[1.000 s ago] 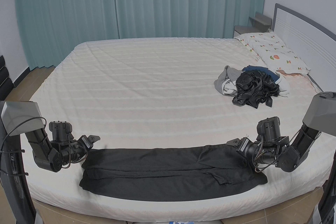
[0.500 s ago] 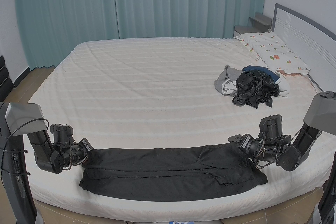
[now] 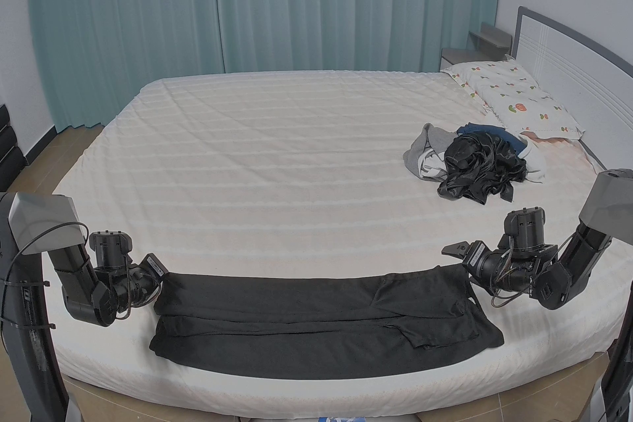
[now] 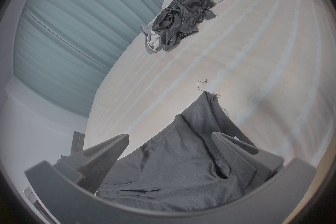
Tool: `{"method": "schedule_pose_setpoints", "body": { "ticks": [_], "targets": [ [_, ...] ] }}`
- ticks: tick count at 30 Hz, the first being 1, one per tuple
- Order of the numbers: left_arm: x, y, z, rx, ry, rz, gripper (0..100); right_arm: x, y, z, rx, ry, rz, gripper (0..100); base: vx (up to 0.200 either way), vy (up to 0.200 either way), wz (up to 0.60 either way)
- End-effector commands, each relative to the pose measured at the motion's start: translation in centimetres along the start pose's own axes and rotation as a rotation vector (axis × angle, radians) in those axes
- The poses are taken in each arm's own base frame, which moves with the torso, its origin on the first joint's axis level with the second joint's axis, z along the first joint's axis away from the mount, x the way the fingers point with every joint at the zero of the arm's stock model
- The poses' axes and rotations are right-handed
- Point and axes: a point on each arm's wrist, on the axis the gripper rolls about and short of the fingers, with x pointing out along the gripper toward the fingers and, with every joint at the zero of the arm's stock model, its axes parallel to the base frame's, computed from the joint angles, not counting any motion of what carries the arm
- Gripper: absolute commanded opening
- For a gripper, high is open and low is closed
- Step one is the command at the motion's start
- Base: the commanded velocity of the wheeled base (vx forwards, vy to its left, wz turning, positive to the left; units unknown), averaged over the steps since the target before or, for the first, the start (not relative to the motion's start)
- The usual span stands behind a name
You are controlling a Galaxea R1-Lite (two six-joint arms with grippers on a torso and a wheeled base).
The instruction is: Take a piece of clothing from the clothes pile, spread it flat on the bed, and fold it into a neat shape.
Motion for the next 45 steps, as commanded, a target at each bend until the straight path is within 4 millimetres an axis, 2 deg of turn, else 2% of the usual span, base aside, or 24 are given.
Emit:
{"method": "schedule_pose_setpoints", "body": {
  "ticks": [1, 5, 17, 18, 27, 40, 45],
  "targets": [
    [0.1, 0.1, -0.1, -0.003, 0.003, 0.004, 0, 1.0, -1.4, 0.7, 0.004, -0.002, -0.031, 100, 0.0, 0.0, 0.0],
    [0.1, 0.2, -0.1, -0.004, 0.005, 0.004, 0, 2.4, -2.5, 0.5, -0.006, 0.013, -0.059, 100, 0.0, 0.0, 0.0],
    [0.1, 0.2, -0.2, -0.004, 0.007, 0.005, 0, 4.8, -3.0, 0.5, -0.014, -0.011, -0.008, 100, 0.0, 0.0, 0.0],
    [0.1, 0.2, -0.2, -0.004, 0.007, 0.005, 0, 4.8, -3.0, 0.5, -0.013, -0.012, -0.009, 0, 0.0, 0.0, 0.0],
    [0.1, 0.2, -0.2, -0.004, 0.007, 0.005, 0, 5.3, -3.3, 0.7, -0.01, -0.024, 0.003, 0, 0.0, 0.0, 0.0],
    [0.1, 0.3, -0.1, -0.011, 0.005, 0.008, 0, 5.2, -4.3, 2.4, 0.011, -0.092, 0.013, 0, 0.0, 0.0, 0.0],
    [0.0, 0.4, -0.2, -0.012, 0.008, 0.014, 0, 5.6, -4.7, 2.1, 0.012, -0.088, 0.009, 0, 0.0, 0.0, 0.0]
  ]
}}
